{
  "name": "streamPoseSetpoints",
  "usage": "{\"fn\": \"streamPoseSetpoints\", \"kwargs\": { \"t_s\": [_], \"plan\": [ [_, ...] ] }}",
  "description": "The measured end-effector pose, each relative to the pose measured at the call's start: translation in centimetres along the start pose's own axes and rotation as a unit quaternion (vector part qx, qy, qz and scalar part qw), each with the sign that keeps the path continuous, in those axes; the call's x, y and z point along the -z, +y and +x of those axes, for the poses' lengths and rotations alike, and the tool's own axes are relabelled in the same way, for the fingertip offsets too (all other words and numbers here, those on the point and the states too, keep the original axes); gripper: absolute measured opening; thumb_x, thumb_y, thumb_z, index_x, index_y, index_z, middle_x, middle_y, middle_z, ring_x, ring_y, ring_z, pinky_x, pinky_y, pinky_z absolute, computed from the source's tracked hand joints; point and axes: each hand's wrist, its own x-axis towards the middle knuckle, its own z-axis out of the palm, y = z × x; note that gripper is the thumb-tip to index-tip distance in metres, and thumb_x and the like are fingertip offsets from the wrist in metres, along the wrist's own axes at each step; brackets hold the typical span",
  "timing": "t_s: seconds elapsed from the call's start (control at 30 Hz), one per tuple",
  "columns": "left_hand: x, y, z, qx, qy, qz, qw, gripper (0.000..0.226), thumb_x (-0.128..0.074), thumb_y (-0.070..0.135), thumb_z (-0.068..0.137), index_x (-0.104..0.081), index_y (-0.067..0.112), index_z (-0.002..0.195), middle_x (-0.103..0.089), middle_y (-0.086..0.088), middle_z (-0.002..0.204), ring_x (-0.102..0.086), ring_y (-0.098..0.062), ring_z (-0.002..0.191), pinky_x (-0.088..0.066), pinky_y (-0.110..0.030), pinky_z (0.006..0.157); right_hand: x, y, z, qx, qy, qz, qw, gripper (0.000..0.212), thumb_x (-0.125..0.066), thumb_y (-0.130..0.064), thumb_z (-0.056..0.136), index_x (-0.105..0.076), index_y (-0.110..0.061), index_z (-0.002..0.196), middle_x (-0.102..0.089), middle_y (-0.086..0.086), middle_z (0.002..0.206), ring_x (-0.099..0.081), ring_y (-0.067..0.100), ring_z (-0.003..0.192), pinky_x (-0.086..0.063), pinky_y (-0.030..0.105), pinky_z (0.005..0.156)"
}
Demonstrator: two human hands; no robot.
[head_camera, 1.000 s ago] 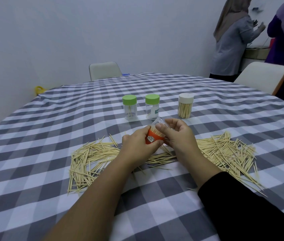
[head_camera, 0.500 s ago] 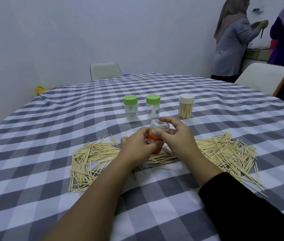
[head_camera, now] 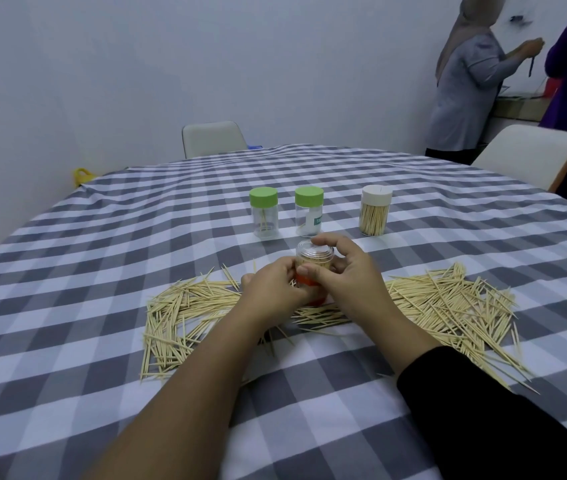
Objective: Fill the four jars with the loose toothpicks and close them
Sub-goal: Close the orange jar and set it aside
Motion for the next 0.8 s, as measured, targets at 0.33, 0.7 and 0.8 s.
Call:
{"fn": "streamPoseSetpoints", "kwargs": {
  "t_s": [0.33,0.7,0.8],
  "plan": [
    [-0.2,-0.5,0.3,0.003,0.0,-0.02,1.0,0.027,-0.069,0.044,0.076,-0.06,0.035,0.1,-0.069,0.014,0.092,-0.059,-0.01,0.099,-0.033,-0.042,0.1,0.3,0.1,0.2,-0.003,-0.016,-0.056,0.998,0.039,-0.08,-0.016,0.072,-0.058,-0.039,0.094,-0.07,0.004,0.099,-0.069,0.023,0.089,-0.054,0.049,0.081],
    [-0.9,-0.8,0.8,-0.014,0.071,0.083,0.994,0.019,-0.061,0.044,0.075,-0.063,0.033,0.091,-0.065,0.012,0.091,-0.053,-0.011,0.101,-0.023,-0.035,0.078,0.3,-0.4,0.1,-0.025,-0.044,-0.139,0.989,0.041,-0.075,-0.022,0.077,-0.05,-0.035,0.107,-0.061,-0.002,0.107,-0.061,0.013,0.096,-0.05,0.026,0.081],
    [-1.1,-0.4,1.0,-0.032,0.089,0.081,0.992,0.021,-0.064,0.044,0.071,-0.067,0.035,0.09,-0.066,0.011,0.084,-0.053,-0.009,0.098,-0.021,-0.034,0.073,0.6,-1.0,0.6,-0.03,-0.041,-0.176,0.983,0.041,-0.07,-0.022,0.079,-0.046,-0.032,0.11,-0.055,-0.001,0.115,-0.057,0.013,0.096,-0.044,0.018,0.068]
  ]
}}
